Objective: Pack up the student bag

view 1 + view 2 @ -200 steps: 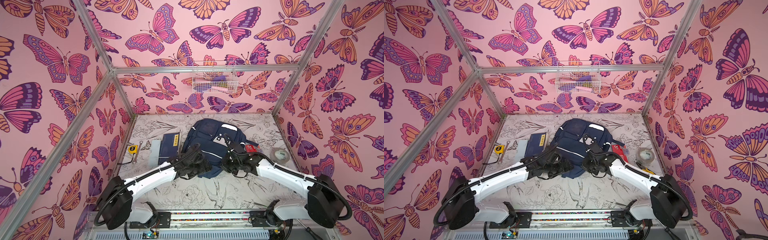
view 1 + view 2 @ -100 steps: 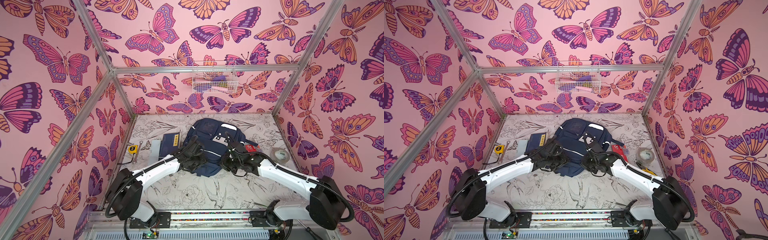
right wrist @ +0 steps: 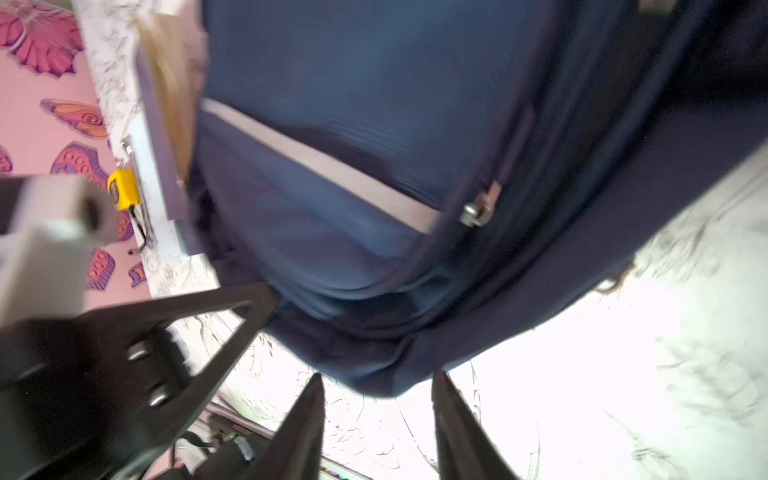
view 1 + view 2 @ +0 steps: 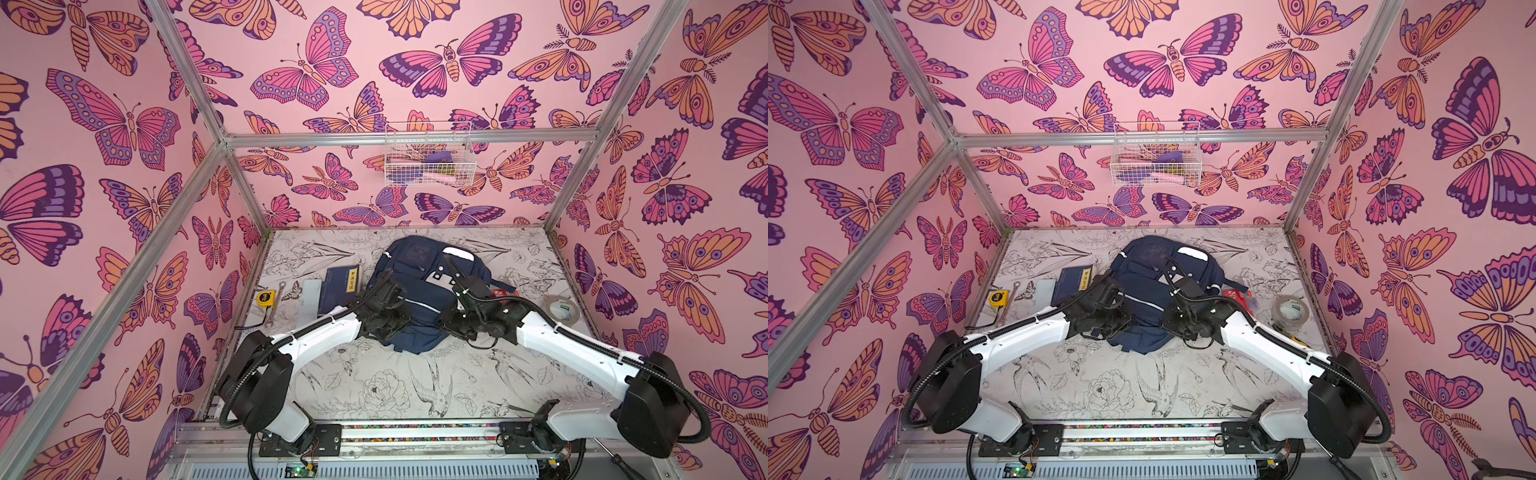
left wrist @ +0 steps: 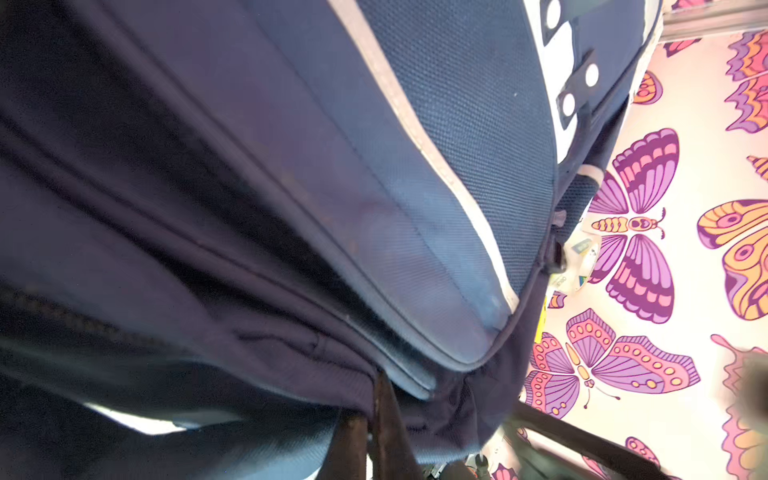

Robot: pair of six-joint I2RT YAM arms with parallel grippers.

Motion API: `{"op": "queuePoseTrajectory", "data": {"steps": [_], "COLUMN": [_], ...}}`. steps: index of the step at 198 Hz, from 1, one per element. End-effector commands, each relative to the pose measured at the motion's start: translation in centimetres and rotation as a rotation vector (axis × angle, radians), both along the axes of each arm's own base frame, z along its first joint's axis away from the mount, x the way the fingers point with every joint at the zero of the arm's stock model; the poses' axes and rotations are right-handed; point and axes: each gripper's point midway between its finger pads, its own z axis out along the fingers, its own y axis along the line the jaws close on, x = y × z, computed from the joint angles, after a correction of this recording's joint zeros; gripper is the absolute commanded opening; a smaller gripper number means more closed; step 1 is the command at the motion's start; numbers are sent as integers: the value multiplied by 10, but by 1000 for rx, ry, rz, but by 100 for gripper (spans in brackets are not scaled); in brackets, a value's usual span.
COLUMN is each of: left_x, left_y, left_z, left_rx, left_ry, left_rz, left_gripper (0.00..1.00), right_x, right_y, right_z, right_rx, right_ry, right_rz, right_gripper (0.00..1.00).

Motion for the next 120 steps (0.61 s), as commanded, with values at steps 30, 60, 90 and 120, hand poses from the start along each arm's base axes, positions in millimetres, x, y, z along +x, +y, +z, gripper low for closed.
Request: {"op": "queuePoseTrajectory", "data": {"steps": [30, 60, 90, 120], "left_x": [15, 15, 15, 14], "left_y": [-11, -15, -16, -17], "left_z": [60, 75, 87, 96], "left_rx": [-150, -179, -192, -209], "left_ry": [-104, -127, -143, -148], "left_rz": [0, -12, -29, -38], "left_gripper": [0, 0, 0, 0], "right_x": [-2, -16, -10, -3], "right_y": [-96, -83, -76, -66], "right_z": [13, -11, -25, -24], "right_rx": [-438, -223, -29, 83], "right_ry": [-390, -323, -318, -367], "right_rz": [64, 216, 226, 253], "right_gripper": [61, 53, 52, 55]}}
